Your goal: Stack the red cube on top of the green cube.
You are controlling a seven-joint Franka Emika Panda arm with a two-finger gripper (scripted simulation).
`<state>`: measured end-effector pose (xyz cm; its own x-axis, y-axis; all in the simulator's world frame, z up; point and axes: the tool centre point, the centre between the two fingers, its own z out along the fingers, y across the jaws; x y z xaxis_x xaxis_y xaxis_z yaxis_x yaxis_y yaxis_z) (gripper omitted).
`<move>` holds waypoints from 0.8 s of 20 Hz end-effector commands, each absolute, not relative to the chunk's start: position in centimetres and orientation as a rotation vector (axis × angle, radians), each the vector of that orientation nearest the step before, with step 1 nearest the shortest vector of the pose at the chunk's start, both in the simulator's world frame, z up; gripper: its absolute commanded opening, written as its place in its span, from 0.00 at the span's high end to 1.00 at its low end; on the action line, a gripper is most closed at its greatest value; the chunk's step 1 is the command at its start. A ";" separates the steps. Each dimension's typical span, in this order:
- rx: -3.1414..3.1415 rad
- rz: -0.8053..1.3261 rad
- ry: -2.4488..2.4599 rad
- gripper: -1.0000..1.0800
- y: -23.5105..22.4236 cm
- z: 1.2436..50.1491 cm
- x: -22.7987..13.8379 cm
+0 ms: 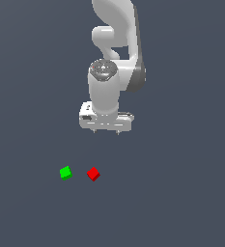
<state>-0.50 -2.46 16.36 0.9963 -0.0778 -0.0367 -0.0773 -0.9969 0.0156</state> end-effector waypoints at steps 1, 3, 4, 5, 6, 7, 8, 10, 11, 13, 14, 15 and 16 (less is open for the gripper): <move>3.125 -0.058 -0.121 0.04 -2.5 16.4 -0.5; 3.124 -0.058 -0.126 0.04 -2.5 16.3 -0.4; 3.124 -0.058 -0.132 0.04 -2.5 16.3 -0.4; 3.124 -0.057 -0.140 0.04 -2.5 16.2 -0.2; 3.124 -0.057 -0.150 0.04 -2.5 16.1 -0.1; 3.123 -0.056 -0.163 0.04 -2.5 16.0 0.1; 3.122 -0.055 -0.179 0.04 -2.5 15.8 0.3; 3.120 -0.053 -0.216 0.04 -2.5 15.5 0.8; 3.119 -0.052 -0.239 0.04 -2.6 15.3 1.1; 3.115 -0.050 -0.290 0.04 -2.7 14.8 1.8; 3.113 -0.048 -0.320 0.04 -2.7 14.5 2.2; 3.110 -0.046 -0.351 0.04 -2.8 14.3 2.6; 3.106 -0.045 -0.384 0.04 -2.9 14.0 3.0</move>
<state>2.41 -2.76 14.41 0.9764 -0.2142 -0.0283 -0.2138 -0.9768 0.0150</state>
